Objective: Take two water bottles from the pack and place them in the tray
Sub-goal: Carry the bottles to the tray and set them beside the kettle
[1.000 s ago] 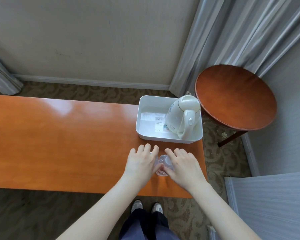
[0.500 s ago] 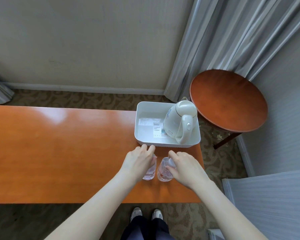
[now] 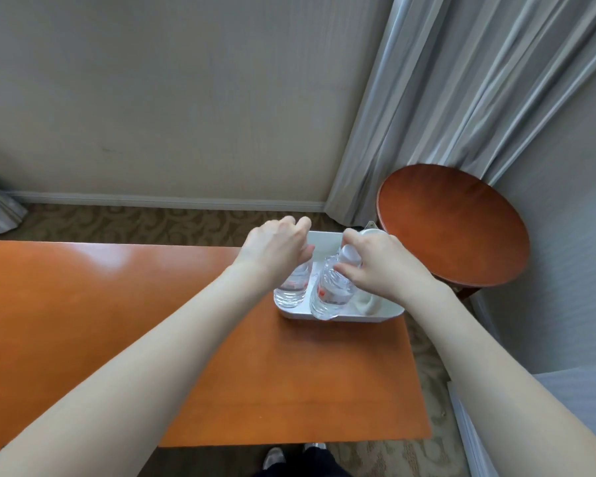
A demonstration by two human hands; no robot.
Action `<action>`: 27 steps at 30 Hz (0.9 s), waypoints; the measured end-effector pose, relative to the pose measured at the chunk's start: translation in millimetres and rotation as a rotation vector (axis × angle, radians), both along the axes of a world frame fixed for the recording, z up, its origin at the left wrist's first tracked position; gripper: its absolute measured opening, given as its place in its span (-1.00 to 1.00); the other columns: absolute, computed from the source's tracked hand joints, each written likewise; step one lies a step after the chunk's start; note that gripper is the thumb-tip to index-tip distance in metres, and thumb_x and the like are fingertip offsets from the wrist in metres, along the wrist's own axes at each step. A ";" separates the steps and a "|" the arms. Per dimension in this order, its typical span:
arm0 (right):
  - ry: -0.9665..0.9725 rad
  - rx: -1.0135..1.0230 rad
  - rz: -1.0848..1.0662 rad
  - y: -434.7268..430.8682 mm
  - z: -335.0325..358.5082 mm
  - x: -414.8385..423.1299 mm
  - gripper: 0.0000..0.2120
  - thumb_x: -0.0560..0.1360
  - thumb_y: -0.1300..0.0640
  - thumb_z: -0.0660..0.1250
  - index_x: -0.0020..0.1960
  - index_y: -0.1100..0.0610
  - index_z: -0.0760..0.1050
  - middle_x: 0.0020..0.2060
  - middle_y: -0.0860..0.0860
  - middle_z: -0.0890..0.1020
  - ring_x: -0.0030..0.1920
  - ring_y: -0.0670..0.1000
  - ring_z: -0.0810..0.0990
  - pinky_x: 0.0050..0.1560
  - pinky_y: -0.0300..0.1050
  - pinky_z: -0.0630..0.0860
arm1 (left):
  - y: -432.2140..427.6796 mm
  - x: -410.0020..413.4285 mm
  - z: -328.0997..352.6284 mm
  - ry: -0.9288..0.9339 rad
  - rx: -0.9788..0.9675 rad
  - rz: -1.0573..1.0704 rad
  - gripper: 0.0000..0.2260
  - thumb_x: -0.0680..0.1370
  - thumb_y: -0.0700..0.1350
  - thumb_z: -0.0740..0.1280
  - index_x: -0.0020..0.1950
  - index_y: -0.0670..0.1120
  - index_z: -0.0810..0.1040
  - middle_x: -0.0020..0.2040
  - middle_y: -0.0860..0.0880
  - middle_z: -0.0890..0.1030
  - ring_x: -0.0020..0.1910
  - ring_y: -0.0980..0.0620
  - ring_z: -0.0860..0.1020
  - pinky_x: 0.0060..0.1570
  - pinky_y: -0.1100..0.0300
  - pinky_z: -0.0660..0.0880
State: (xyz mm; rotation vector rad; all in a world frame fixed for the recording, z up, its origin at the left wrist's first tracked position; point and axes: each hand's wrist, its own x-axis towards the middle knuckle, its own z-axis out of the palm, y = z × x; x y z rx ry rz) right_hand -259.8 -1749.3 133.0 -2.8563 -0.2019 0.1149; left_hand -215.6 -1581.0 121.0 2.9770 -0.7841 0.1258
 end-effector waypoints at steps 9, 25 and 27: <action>0.053 -0.053 -0.013 -6.1 -16.6 90.3 -0.70 0.47 -0.02 0.29 0.08 0.17 0.41 -0.03 0.22 0.59 0.03 0.28 0.53 -0.05 0.06 0.47 | -23.0 72.4 -20.5 0.062 0.036 0.049 -0.74 0.61 0.02 0.18 0.10 -0.18 0.41 0.01 -0.15 0.56 0.02 -0.21 0.57 -0.25 0.07 0.33; 0.179 -0.051 -0.065 -26.4 -97.2 163.6 -0.72 0.50 0.04 0.26 0.11 0.20 0.38 0.00 0.18 0.58 0.02 0.25 0.53 -0.23 -0.04 0.36 | -46.6 145.9 -98.6 0.176 0.049 0.079 -0.77 0.62 -0.02 0.18 0.09 -0.18 0.40 -0.17 -0.06 0.35 -0.16 -0.12 0.50 -0.29 0.14 0.33; 0.184 -0.052 -0.070 -25.6 -102.1 167.0 -0.71 0.50 0.03 0.27 0.11 0.20 0.38 0.00 0.20 0.58 0.02 0.26 0.54 -0.22 -0.03 0.36 | -46.4 149.0 -103.1 0.189 0.048 0.072 -0.79 0.62 -0.03 0.17 0.07 -0.17 0.40 -0.17 -0.06 0.35 -0.22 -0.07 0.40 -0.29 0.14 0.32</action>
